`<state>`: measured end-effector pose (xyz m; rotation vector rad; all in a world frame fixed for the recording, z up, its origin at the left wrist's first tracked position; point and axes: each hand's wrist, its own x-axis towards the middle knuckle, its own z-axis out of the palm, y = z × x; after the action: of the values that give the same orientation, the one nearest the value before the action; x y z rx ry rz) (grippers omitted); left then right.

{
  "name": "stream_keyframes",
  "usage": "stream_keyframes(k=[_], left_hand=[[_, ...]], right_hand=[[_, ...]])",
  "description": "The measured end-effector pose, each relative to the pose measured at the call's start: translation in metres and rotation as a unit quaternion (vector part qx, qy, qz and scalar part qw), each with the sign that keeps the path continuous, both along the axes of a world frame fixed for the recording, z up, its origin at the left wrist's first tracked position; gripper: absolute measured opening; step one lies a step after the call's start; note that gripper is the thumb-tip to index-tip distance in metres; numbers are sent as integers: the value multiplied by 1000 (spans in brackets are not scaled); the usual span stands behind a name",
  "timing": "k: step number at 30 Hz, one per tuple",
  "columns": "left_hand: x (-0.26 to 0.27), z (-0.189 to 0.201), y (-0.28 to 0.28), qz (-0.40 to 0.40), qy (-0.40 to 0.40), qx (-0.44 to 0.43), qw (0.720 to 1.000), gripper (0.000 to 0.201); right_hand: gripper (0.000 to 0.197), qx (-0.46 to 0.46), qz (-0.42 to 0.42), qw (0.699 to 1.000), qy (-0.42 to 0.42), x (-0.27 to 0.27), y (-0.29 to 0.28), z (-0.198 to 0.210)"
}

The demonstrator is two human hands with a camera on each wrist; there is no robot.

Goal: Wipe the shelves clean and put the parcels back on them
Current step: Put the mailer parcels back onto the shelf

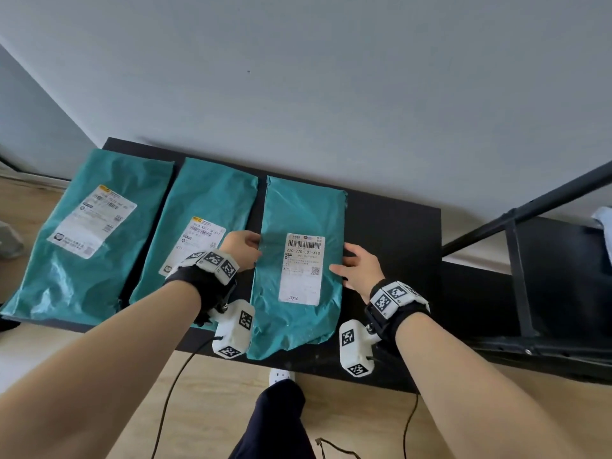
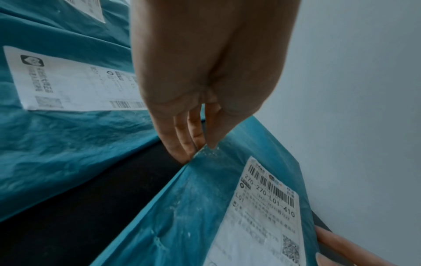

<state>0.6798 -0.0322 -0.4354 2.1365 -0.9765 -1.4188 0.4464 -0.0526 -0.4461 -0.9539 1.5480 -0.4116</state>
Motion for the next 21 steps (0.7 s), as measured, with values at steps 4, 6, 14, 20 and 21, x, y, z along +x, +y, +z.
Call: stream_keyframes(k=[4,6,14,20,21], left_hand=[[-21,20,13,8,50,-3,999,36],[-36,31,22,9,66,-8,998,33],[-115,59,81,-47,68,-30,996,31],[-197,71,154,-101,59,-33,993,33],[-212,72,167,-110,61,-34,991,34]], right_hand=[[68,-13,-16,1000,-16,-28,16,19],[68,-23,-30,999,-29,-45,28,26],[70,-73,-70,994,-50,-127,108,45],[67,-94,-107,988,-65,-211,200,48],[68,-97,-110,987,-59,-226,217,49]])
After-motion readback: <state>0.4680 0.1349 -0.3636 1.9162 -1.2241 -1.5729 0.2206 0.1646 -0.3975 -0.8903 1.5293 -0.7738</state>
